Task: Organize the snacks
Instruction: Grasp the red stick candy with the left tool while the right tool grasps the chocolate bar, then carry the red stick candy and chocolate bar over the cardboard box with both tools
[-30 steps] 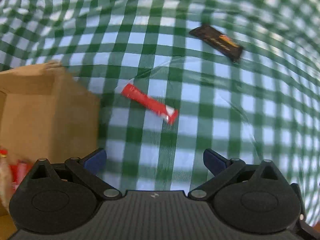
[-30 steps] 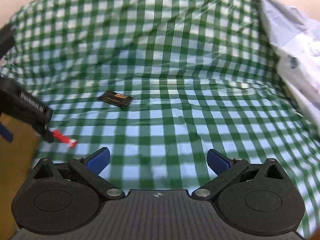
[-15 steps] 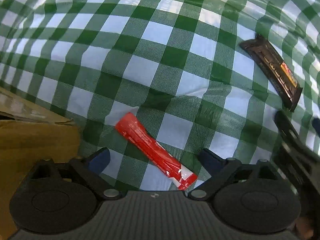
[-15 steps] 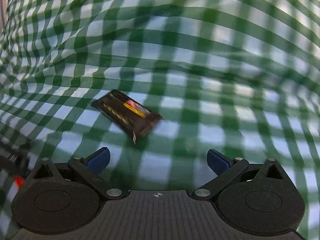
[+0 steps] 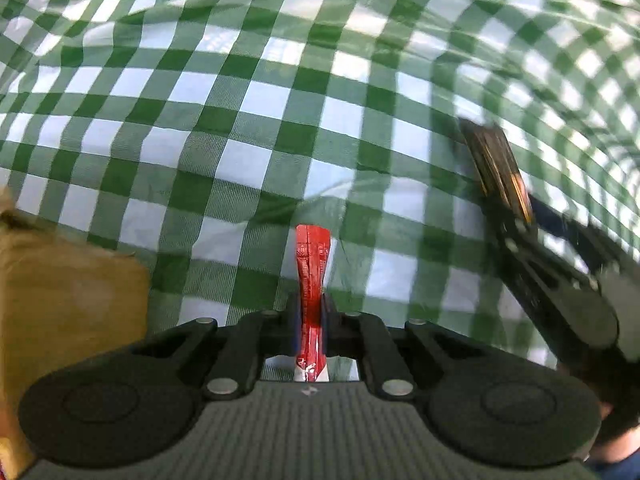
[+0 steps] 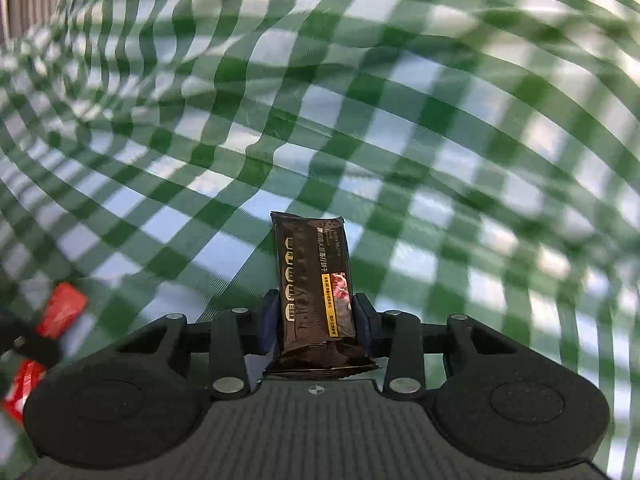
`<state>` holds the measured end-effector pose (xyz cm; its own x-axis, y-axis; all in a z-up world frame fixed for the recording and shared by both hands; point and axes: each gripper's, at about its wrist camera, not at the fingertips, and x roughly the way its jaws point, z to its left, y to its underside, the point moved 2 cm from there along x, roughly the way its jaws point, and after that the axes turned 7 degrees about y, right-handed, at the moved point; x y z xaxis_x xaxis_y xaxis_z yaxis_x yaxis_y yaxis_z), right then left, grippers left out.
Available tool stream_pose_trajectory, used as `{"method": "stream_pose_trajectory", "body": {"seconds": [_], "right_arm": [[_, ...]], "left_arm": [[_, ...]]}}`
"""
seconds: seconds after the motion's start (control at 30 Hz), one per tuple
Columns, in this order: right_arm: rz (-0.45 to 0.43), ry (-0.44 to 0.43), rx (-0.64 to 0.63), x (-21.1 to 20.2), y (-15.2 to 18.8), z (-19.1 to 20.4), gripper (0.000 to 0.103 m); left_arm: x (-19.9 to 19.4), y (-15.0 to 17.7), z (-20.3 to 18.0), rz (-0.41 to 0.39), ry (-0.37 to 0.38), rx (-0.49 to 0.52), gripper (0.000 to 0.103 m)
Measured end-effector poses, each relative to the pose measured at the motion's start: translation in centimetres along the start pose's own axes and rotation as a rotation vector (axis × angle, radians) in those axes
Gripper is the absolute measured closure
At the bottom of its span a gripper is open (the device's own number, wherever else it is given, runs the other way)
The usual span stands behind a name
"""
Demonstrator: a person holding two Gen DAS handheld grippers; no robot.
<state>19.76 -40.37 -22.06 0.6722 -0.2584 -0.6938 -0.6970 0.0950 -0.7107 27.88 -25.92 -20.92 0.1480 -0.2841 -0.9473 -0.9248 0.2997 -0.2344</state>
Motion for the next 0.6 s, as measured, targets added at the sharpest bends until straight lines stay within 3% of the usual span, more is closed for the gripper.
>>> {"method": "stream_pose_trajectory", "body": {"seconds": [0.2,0.4,0.5,0.6], "right_arm": [[0.006,0.095,0.247,-8.6,6.2,-1.1,0.062],[-0.004,0.258,0.317,-19.4,11.5,1.8,0.062],[-0.027,0.239,0.414,-25.4,12.6,3.9,0.062],[-0.038,0.202,0.429,-29.9,12.9,7.1,0.062]], "left_arm": [[-5.5,4.5,-0.2,-0.032,0.074,0.092,0.094],[-13.2,10.7,-0.4,-0.052,0.165,0.181,0.094],[-16.8,13.6,1.0,-0.068,0.172,0.214,0.094],[-20.5,16.3,3.2,-0.086,0.161,0.220,0.094]]}}
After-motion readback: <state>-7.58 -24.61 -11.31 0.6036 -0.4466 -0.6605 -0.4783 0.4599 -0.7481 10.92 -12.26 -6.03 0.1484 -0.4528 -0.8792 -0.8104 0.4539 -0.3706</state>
